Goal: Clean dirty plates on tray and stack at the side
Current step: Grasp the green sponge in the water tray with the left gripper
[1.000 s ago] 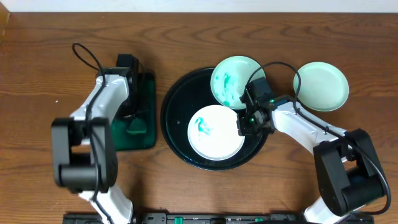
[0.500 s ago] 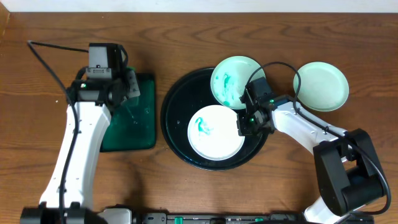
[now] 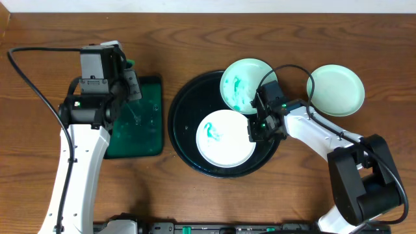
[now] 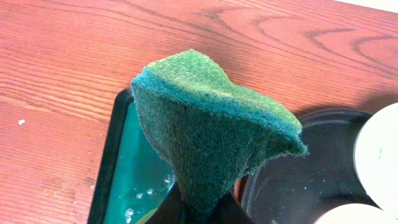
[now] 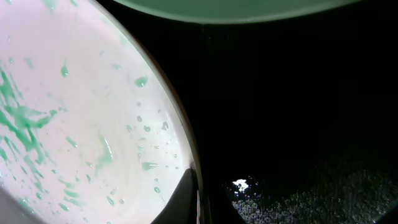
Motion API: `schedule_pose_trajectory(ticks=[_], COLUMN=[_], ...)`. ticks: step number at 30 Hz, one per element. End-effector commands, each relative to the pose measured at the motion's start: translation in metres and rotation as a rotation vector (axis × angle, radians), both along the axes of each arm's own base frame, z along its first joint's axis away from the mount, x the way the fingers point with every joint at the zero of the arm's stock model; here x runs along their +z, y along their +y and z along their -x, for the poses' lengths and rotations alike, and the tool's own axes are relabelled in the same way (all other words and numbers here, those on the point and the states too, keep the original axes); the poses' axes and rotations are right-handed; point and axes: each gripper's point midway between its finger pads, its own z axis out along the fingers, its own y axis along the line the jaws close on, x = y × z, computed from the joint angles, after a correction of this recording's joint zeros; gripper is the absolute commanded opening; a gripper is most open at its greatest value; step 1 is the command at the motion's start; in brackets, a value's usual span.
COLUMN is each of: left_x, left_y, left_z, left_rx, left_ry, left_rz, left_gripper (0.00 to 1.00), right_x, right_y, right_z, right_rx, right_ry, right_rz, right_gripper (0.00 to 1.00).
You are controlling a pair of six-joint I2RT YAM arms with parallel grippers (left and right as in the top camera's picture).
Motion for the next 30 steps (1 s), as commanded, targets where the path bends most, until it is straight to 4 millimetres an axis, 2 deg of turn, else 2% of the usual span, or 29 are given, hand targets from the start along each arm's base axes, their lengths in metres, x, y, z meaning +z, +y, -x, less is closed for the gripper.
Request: schedule_pose_trajectory(ticks=[1, 6, 9, 12, 16, 21, 25, 27, 30], left_x=[0.007, 0.005, -0.008, -0.031, -0.075, -0.131, -0.159, -0.167, -0.169], left_y=[0.005, 0.006, 0.018, 0.025, 0.025, 0.007, 0.002, -0.002, -0.005], left_z=[0.0, 0.001, 0.007, 0.012, 0.021, 0.038, 0.05, 0.055, 0.057], left_rx=[0.001, 0.013, 0.088, 0.139, 0.208, 0.208, 0.204, 0.195, 0.189], left_ry=[-0.02, -0.009, 0.05, 0.143, 0.308, 0.54, 0.669, 0.712, 0.729], left_rz=[-0.038, -0.04, -0.065, -0.079, -0.04, 0.054, 0.069, 0.085, 0.099], left_gripper=[0.07, 0.07, 0.08, 0.07, 0.07, 0.07, 0.07, 0.07, 0.07], right_x=[-0.021, -0.021, -0.021, -0.021, -0.021, -0.021, -0.021, -0.021, -0.021], right_y=[-0.006, -0.006, -0.006, -0.006, -0.005, -0.005, -0.005, -0.006, -0.005], right_z=[0.015, 0.015, 0.015, 0.015, 0.014, 0.014, 0.015, 0.015, 0.015], right_rx=[0.019, 0.019, 0.019, 0.019, 0.019, 0.019, 0.019, 0.019, 0.019], right_ry=[0.067, 0.067, 0.067, 0.064, 0.063, 0.063, 0.064, 0.064, 0.064], right_rz=[0.039, 0.038, 0.039, 0.037, 0.037, 0.036, 0.036, 0.037, 0.036], right_gripper=[0.01, 0.01, 0.01, 0.01, 0.01, 0.01, 0.01, 0.01, 0.01])
